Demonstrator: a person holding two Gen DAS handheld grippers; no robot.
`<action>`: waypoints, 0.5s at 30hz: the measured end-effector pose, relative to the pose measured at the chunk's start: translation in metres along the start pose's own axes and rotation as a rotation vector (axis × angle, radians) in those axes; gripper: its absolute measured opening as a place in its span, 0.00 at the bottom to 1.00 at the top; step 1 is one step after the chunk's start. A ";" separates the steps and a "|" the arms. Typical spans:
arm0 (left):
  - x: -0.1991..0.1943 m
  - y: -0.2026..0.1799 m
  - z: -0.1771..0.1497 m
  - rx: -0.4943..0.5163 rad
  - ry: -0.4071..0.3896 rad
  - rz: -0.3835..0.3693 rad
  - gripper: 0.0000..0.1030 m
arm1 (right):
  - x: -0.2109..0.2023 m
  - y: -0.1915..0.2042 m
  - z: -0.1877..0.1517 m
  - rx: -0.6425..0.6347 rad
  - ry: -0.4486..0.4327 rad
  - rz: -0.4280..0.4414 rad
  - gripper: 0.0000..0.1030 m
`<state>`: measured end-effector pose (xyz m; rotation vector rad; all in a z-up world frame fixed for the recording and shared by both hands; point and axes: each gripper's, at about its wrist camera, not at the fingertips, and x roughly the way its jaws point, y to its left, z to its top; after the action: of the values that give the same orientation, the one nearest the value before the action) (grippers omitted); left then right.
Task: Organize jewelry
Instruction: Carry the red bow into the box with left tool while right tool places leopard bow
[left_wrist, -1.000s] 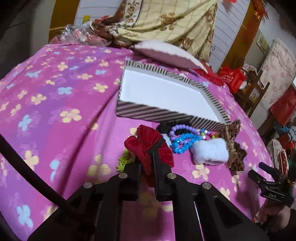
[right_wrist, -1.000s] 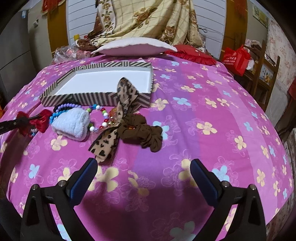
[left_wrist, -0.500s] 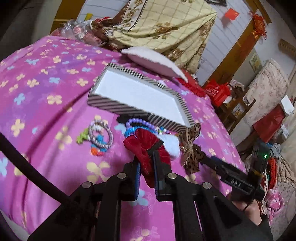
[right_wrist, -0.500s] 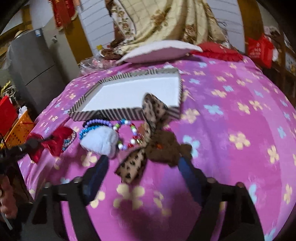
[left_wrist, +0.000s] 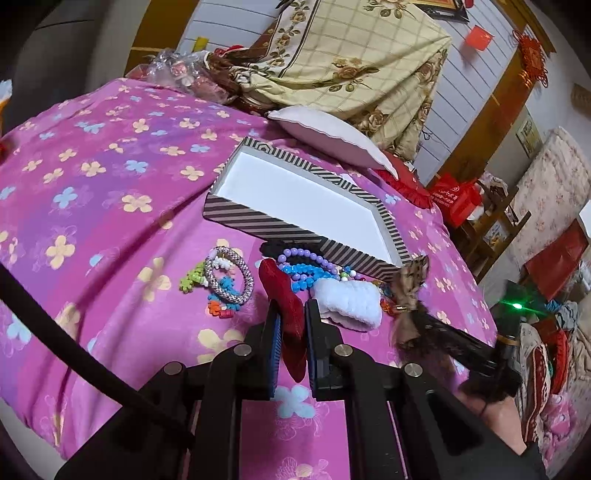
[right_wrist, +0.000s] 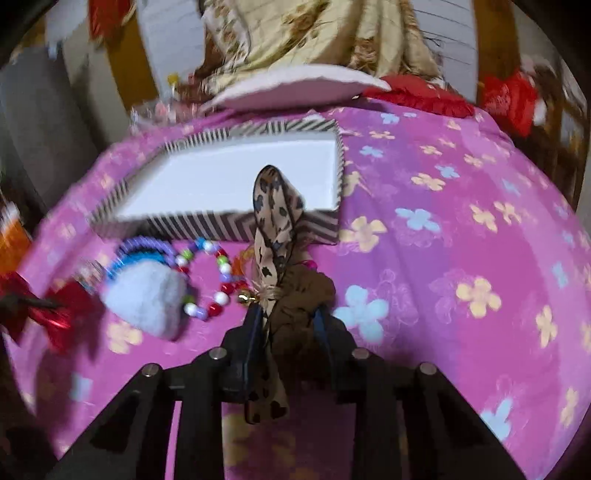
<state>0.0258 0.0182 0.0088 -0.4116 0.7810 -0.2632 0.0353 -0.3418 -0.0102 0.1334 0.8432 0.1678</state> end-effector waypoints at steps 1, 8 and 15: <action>0.000 0.001 0.000 -0.004 0.003 0.000 0.00 | -0.007 -0.001 -0.001 0.002 -0.018 0.009 0.28; -0.004 0.000 -0.001 -0.003 -0.013 -0.012 0.00 | -0.057 -0.012 -0.004 0.071 -0.149 0.098 0.28; 0.000 -0.001 0.013 -0.007 -0.038 -0.055 0.00 | -0.053 0.001 0.004 0.057 -0.173 0.127 0.28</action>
<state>0.0350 0.0204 0.0171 -0.4440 0.7345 -0.3029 0.0038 -0.3517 0.0316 0.2512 0.6674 0.2477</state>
